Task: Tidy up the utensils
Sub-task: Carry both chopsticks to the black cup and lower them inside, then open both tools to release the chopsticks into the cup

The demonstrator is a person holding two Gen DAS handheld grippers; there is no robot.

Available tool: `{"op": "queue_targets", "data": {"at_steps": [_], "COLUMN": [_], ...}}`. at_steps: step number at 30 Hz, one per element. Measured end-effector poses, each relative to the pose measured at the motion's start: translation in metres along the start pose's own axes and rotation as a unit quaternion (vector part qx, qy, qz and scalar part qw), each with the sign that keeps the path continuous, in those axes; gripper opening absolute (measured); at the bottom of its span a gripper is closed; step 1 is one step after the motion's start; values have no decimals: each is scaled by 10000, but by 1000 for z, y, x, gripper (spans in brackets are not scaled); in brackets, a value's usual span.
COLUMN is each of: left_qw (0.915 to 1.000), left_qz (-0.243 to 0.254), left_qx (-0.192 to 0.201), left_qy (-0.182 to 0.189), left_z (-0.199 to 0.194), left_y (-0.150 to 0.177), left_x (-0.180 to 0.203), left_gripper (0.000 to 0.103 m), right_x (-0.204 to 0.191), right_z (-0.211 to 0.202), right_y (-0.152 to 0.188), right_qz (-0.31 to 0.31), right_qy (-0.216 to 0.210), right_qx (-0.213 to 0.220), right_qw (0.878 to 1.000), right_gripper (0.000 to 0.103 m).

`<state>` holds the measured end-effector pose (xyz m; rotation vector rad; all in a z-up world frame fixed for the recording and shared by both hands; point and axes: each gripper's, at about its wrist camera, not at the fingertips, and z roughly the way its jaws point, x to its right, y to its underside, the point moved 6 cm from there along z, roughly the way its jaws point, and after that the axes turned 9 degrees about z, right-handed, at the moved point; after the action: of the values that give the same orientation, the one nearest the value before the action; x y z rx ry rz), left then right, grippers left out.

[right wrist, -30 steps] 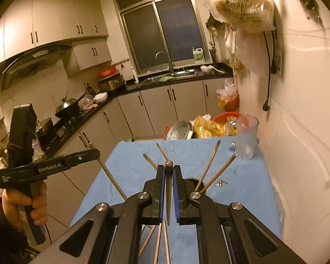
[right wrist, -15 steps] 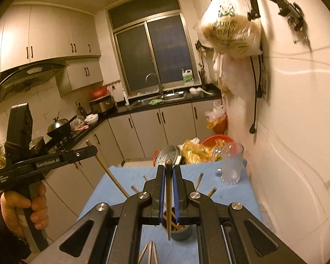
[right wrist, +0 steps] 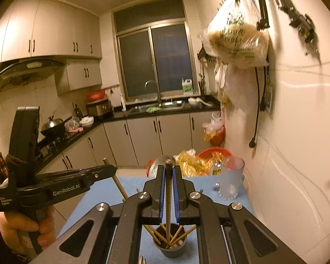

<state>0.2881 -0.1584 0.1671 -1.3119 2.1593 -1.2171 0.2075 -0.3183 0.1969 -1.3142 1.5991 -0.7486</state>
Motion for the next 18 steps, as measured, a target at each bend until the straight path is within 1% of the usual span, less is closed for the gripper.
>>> {"op": "queue_targets", "data": {"at_steps": [6, 18], "left_qw": [9995, 9980], "left_qz": [-60, -86], "left_qx": [-300, -616], "left_qy": [-43, -55], "left_z": [12, 22], "left_y": [20, 45], "left_x": [-5, -6], "left_gripper": [7, 7], "right_x": [9, 23], "right_z": [15, 30], "right_y": [22, 62], "right_qz": [9, 87], "right_qy": [90, 243], "right_qx": [-380, -915], "right_qw": [9992, 9955], "right_gripper": [8, 8]}}
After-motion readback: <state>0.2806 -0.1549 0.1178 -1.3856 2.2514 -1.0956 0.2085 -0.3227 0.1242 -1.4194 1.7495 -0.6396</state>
